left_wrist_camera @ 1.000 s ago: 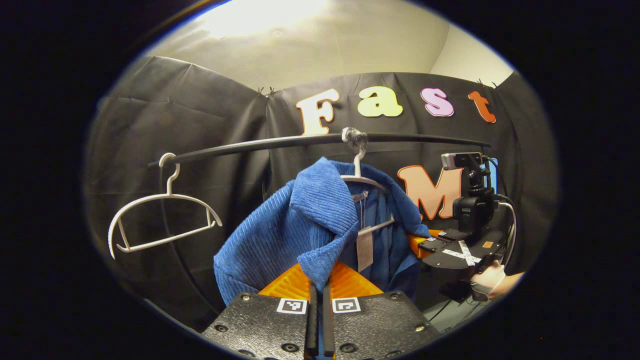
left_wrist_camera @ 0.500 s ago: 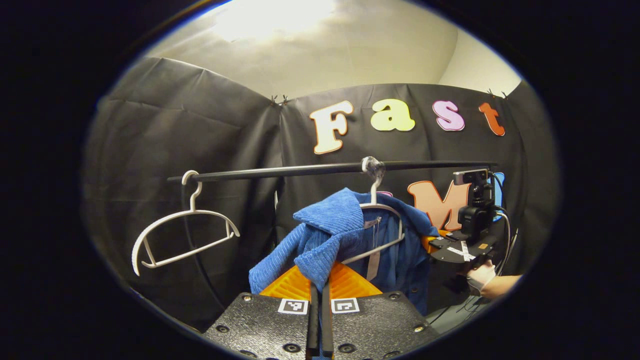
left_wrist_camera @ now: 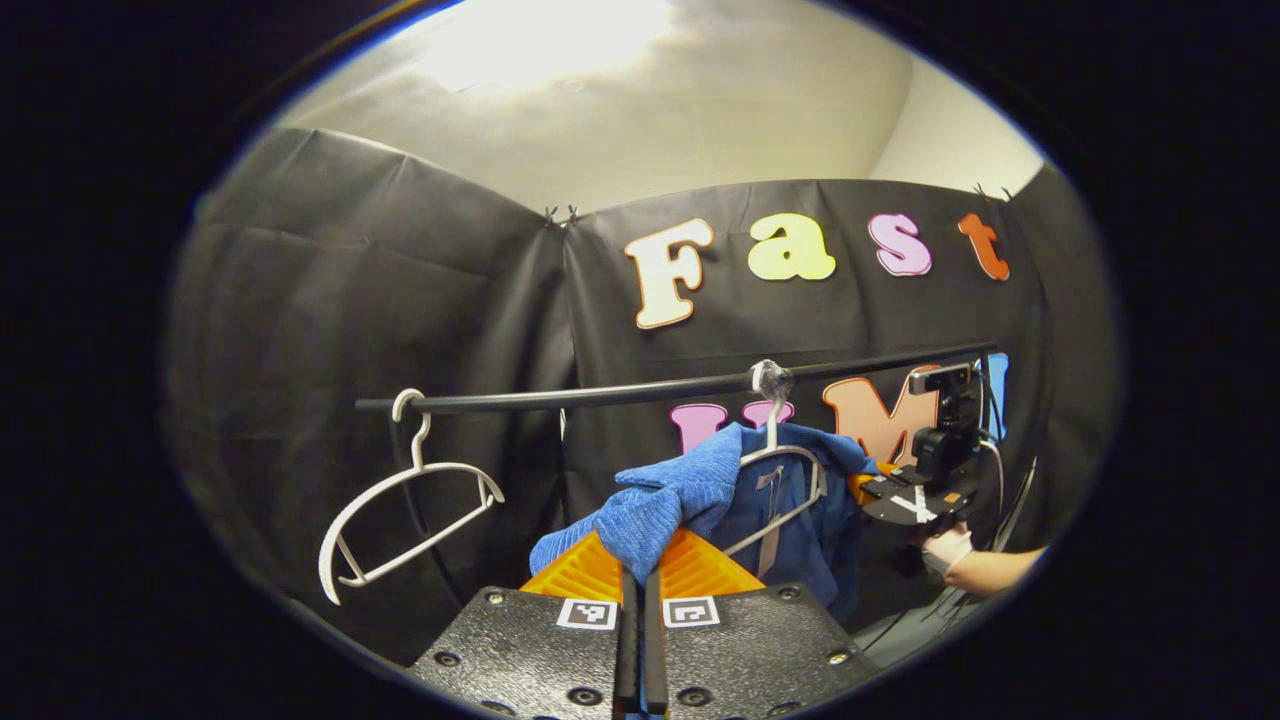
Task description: Grasp the clothes on the hanger with both hands and then place them into the laundry hamper below.
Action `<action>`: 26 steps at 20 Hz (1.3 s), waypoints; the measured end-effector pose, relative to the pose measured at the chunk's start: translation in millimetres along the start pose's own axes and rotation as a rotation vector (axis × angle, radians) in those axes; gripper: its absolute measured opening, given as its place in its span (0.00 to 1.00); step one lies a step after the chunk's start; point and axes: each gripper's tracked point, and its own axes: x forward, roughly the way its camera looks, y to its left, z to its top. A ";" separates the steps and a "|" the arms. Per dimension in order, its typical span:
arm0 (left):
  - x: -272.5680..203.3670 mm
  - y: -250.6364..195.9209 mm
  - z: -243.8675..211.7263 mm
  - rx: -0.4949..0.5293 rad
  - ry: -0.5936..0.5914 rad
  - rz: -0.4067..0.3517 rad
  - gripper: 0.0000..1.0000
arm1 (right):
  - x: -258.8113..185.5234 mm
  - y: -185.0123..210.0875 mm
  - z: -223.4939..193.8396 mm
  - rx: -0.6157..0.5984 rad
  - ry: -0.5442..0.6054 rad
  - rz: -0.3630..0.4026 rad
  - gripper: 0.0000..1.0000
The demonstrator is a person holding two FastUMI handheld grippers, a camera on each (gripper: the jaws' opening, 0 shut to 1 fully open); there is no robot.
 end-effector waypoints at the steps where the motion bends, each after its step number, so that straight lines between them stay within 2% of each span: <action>1: 1.0 7.8 0.5 -0.019 0.003 0.013 0.03 | 0.7 -0.2 3.4 -0.008 -0.012 -0.002 0.13; 6: 0.3 31.0 10.1 -0.038 0.000 0.050 0.03 | 6.7 3.5 13.2 0.006 -0.042 0.010 0.14; 14: 8.6 70.0 19.1 0.033 0.004 0.090 0.03 | 2.5 17.6 22.7 0.026 -0.068 0.058 0.13; 19: 11.7 103.7 24.9 0.104 -0.012 0.159 0.01 | -0.9 27.0 20.5 0.023 -0.066 0.088 0.13; 22: 20.5 108.5 15.5 0.108 0.008 0.159 0.02 | 1.2 31.2 18.6 0.028 -0.064 0.094 0.13; 25: 28.2 109.2 -4.6 0.060 0.027 0.133 0.04 | 6.5 25.5 14.2 0.031 -0.054 0.076 0.13; 26: 33.7 107.9 -9.8 0.040 0.029 0.122 0.02 | 8.4 22.4 13.3 0.033 -0.053 0.068 0.13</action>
